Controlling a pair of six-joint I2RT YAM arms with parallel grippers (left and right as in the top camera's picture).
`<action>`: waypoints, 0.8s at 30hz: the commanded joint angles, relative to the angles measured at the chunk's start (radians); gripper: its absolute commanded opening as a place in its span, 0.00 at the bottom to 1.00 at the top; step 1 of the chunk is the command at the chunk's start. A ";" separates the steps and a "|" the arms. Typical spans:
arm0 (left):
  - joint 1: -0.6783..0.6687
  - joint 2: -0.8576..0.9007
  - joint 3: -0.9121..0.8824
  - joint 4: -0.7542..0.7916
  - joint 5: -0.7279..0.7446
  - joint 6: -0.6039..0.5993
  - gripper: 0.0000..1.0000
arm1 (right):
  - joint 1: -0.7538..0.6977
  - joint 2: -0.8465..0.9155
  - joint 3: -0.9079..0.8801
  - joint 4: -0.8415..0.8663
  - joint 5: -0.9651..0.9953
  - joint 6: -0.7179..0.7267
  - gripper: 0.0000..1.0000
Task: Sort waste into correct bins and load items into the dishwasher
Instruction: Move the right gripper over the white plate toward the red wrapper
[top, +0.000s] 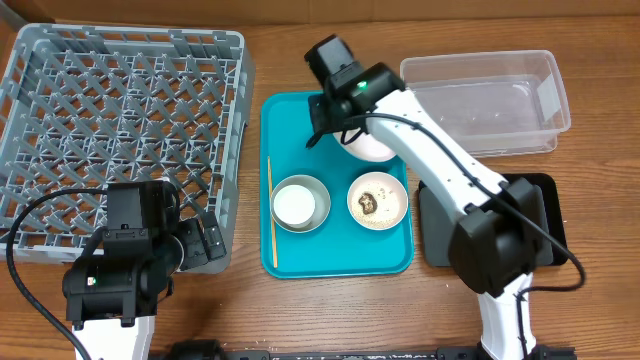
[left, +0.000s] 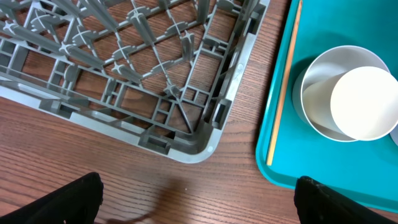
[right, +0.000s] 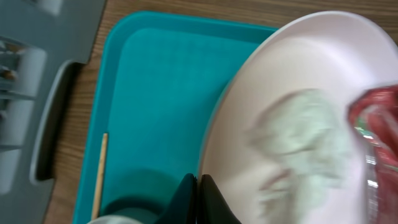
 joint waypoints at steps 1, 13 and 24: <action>0.005 -0.010 0.026 0.000 -0.019 0.005 1.00 | 0.006 -0.030 0.011 -0.016 -0.049 0.005 0.04; 0.005 -0.010 0.026 -0.004 -0.019 0.005 1.00 | 0.041 -0.026 -0.087 0.047 -0.097 0.005 0.04; 0.005 -0.010 0.026 -0.011 -0.019 0.005 1.00 | 0.049 -0.026 -0.171 0.132 -0.100 0.005 0.32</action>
